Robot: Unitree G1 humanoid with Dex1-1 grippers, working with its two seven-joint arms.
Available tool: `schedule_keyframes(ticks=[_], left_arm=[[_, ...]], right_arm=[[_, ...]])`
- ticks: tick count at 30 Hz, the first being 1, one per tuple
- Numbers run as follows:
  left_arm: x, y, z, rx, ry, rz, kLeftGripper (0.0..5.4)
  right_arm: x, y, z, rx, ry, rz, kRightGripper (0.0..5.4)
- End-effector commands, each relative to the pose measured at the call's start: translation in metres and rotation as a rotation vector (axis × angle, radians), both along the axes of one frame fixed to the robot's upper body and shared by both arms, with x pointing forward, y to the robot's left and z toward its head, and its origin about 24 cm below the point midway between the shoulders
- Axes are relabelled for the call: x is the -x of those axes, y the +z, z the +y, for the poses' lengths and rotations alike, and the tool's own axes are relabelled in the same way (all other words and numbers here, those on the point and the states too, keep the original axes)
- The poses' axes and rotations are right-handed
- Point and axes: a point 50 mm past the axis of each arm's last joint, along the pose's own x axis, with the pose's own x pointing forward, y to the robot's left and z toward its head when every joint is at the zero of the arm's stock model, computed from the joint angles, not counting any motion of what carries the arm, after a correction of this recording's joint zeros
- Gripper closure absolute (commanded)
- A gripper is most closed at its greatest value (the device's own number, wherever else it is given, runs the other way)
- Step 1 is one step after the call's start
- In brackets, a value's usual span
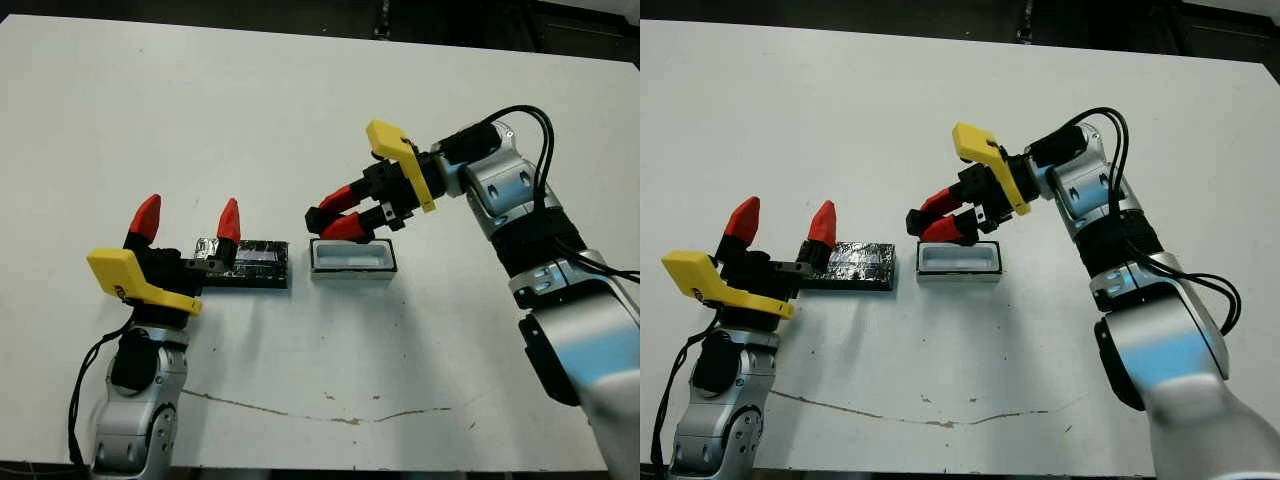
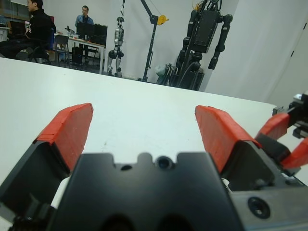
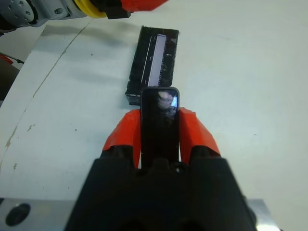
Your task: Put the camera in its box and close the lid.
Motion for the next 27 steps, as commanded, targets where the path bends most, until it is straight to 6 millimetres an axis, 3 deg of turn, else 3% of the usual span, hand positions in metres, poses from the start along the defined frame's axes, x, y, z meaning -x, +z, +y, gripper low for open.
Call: schedule_keyframes(ticks=[1,27], left_arm=[[0.002,-0.002,0.000,0.000,0.004,0.010,0.00],[0.003,-0.002,0.001,-0.001,-0.006,0.008,0.00]], right_arm=[[0.001,-0.006,-0.004,0.011,-0.005,-0.012,3.73],[0.009,-0.037,-0.029,0.080,-0.108,0.094,3.73]])
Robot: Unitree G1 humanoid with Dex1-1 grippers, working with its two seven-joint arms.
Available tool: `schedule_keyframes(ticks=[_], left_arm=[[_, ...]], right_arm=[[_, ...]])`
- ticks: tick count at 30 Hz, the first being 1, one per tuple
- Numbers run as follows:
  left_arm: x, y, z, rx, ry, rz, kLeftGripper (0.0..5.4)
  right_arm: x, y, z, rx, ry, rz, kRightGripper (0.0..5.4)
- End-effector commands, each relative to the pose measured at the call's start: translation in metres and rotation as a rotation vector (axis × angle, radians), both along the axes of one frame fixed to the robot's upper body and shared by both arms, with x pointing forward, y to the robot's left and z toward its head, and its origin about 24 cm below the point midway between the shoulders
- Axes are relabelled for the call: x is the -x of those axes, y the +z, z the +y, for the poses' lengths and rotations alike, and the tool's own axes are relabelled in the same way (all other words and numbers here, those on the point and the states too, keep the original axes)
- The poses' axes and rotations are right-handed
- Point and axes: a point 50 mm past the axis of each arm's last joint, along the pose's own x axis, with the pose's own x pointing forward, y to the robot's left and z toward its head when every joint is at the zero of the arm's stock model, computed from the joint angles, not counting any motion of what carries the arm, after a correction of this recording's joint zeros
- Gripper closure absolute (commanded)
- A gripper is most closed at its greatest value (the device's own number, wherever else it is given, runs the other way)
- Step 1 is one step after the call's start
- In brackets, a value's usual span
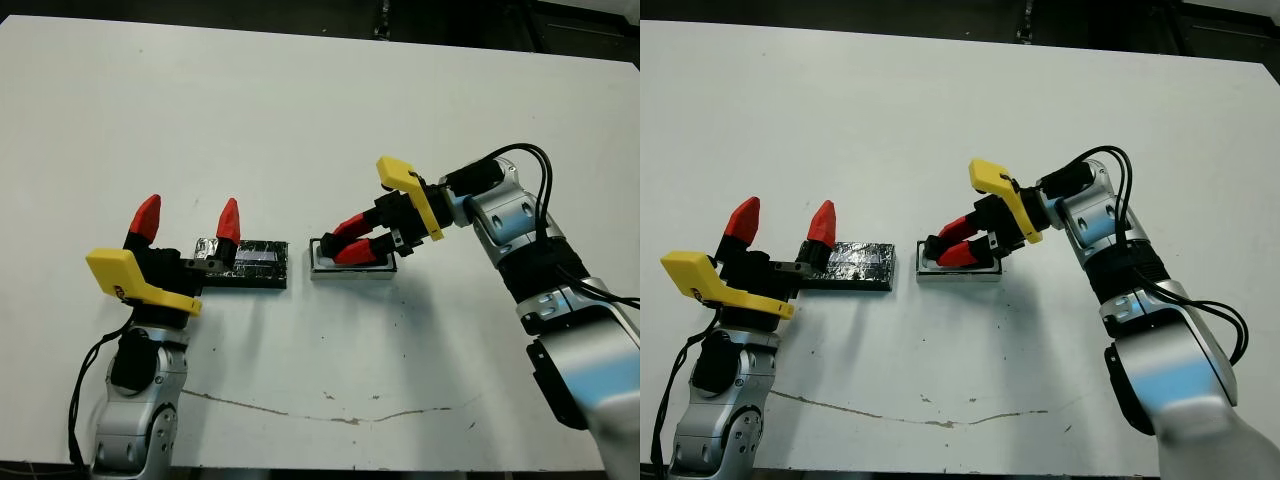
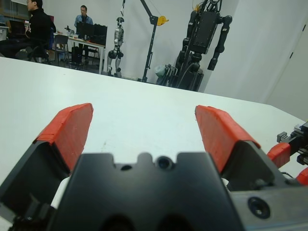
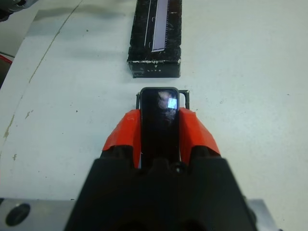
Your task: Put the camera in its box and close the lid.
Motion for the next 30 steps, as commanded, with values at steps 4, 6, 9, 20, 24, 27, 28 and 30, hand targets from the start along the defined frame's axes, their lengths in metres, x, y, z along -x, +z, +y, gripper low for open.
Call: schedule_keyframes(ticks=[4,6,9,20,24,27,28,30], left_arm=[[0.002,-0.002,0.000,-0.009,-0.002,0.009,0.00],[0.002,-0.002,0.000,-0.005,-0.004,0.010,0.00],[0.002,-0.002,0.000,-0.009,-0.005,0.006,0.00],[0.003,-0.003,0.001,-0.003,-0.005,0.011,0.00],[0.003,-0.003,0.001,-0.006,-0.003,0.012,0.00],[0.003,-0.003,0.001,-0.003,-0.005,0.010,0.00],[0.003,-0.003,0.001,-0.003,-0.005,0.010,0.00],[0.003,-0.003,0.001,-0.004,-0.002,0.011,0.00]], right_arm=[[0.002,-0.011,-0.019,0.046,-0.048,0.032,3.73],[0.002,-0.012,-0.021,0.049,-0.048,0.027,3.73],[0.001,-0.011,-0.026,0.072,-0.058,0.007,3.73],[-0.001,-0.006,-0.034,0.158,-0.118,-0.092,3.73],[-0.001,-0.007,-0.034,0.175,-0.155,-0.093,3.73],[0.001,-0.006,-0.033,0.166,-0.145,-0.112,3.22],[0.001,-0.005,-0.033,0.167,-0.140,-0.123,3.08],[0.001,-0.003,-0.033,0.174,-0.143,-0.130,2.83]])
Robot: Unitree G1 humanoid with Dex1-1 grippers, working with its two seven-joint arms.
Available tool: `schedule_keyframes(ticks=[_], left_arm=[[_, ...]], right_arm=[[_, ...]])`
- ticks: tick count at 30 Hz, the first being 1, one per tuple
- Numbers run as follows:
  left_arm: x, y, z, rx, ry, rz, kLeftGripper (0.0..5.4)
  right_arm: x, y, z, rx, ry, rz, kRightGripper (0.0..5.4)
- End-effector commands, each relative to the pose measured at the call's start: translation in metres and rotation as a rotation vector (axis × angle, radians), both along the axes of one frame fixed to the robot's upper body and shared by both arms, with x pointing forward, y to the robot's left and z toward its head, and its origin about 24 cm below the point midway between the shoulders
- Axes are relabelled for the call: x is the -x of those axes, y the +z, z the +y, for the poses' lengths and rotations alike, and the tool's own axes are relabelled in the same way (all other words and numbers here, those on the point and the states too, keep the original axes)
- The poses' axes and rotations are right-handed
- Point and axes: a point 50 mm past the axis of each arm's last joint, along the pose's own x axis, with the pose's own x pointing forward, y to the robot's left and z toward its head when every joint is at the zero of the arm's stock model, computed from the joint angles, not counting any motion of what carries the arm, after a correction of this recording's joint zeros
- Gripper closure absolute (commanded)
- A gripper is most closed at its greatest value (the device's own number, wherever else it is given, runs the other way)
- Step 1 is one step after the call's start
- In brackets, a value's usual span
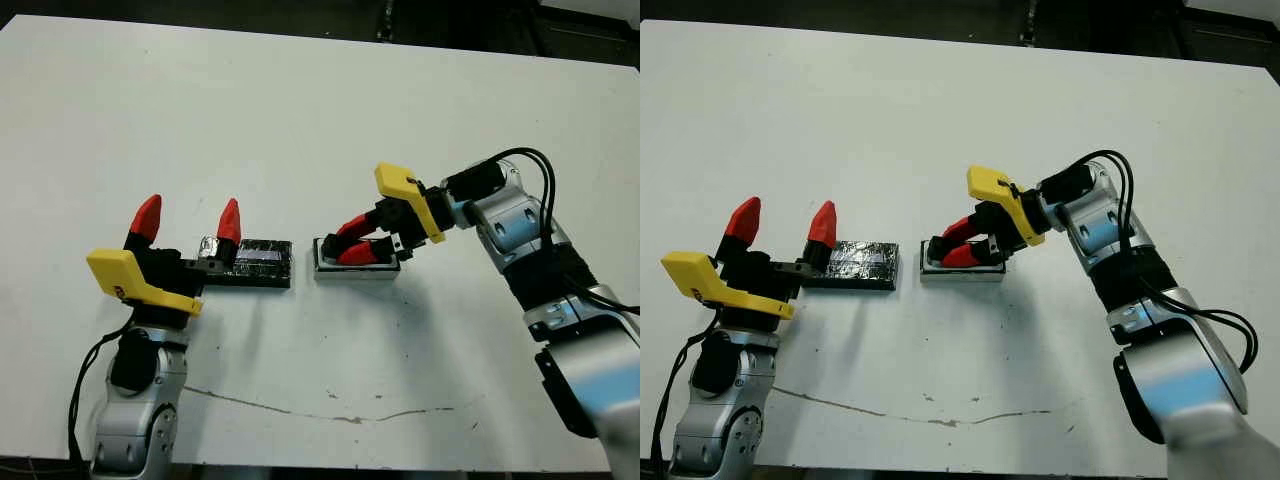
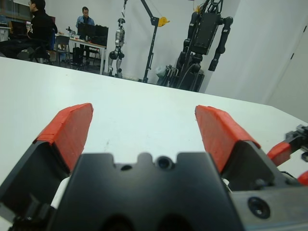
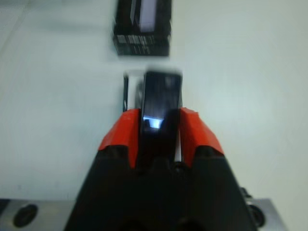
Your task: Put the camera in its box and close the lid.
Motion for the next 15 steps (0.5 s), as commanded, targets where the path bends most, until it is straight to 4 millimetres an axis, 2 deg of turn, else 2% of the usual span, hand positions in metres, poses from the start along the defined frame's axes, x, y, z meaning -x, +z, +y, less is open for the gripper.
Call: schedule_keyframes(ticks=[1,15], left_arm=[[0.003,-0.003,0.001,-0.004,0.003,0.010,0.00],[0.004,-0.005,0.000,-0.001,0.007,0.015,0.00]], right_arm=[[0.000,-0.002,-0.017,0.051,-0.072,-0.021,2.69],[0.005,0.035,-0.030,0.033,-0.019,-0.175,0.69]])
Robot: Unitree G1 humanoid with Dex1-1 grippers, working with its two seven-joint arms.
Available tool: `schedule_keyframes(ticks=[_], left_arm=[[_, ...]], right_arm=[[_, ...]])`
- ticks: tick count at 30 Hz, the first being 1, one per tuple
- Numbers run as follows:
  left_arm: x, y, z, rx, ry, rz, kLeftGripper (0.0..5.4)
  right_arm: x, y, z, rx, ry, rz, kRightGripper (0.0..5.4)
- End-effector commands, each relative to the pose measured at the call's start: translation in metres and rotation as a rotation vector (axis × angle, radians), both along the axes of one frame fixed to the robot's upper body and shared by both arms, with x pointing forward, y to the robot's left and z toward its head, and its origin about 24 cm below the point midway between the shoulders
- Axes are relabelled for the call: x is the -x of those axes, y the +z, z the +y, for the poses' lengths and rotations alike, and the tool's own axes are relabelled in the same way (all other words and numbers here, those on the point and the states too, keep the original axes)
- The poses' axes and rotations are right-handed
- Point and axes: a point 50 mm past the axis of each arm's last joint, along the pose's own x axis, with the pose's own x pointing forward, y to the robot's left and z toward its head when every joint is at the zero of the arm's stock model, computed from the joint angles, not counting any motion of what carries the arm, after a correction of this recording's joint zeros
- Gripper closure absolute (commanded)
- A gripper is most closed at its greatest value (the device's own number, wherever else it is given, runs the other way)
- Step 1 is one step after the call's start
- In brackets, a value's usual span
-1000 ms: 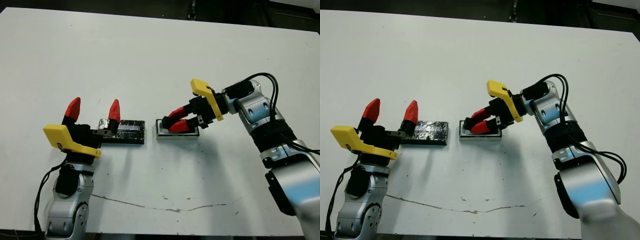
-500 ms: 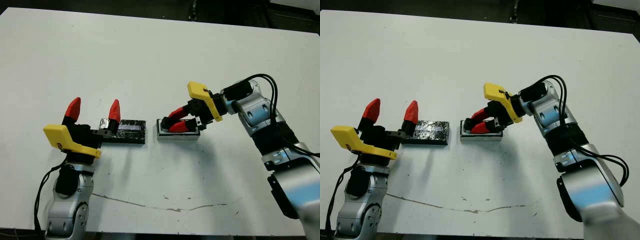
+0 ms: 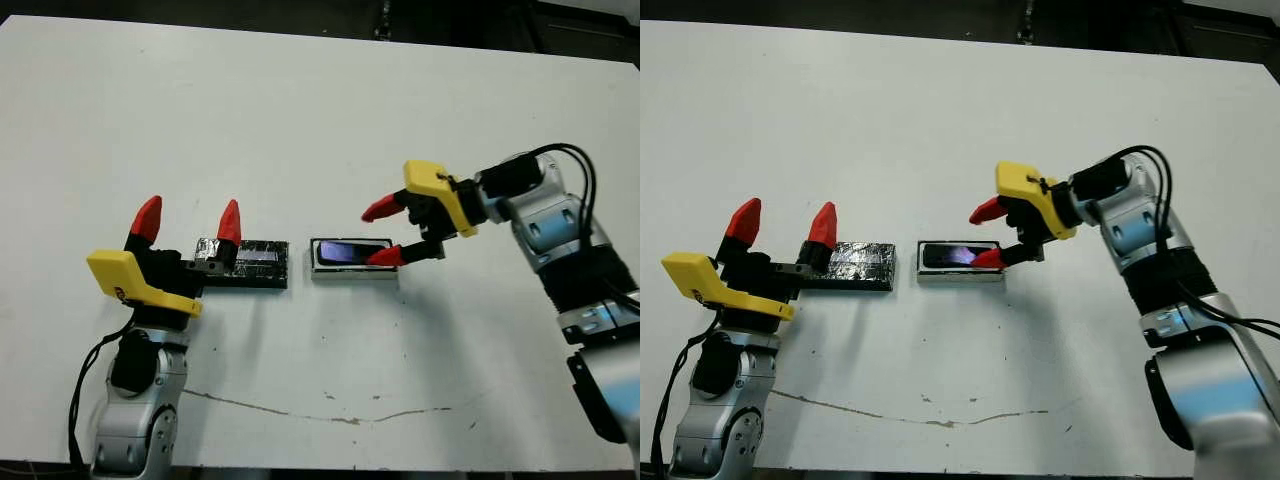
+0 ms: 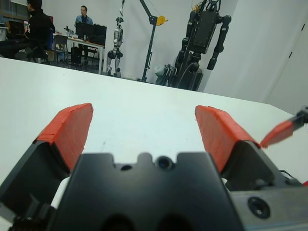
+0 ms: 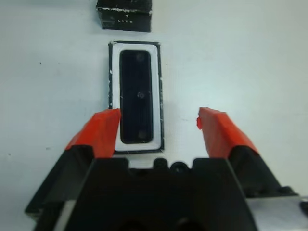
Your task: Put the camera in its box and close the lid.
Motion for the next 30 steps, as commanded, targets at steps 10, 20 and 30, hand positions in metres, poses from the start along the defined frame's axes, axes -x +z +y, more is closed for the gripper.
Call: schedule_keyframes(ticks=[10,20,30], left_arm=[[0.003,-0.004,0.001,0.009,0.005,0.029,0.00],[0.001,0.001,0.007,-0.038,0.008,-0.006,0.00],[-0.008,0.040,0.030,-0.318,0.006,-0.142,0.00]], right_arm=[[0.010,0.030,-0.024,0.005,-0.058,-0.102,0.01],[0.018,0.037,-0.060,-0.419,-0.335,-0.253,0.10],[0.083,-0.028,-0.075,-0.776,-0.749,-0.267,1.44]])
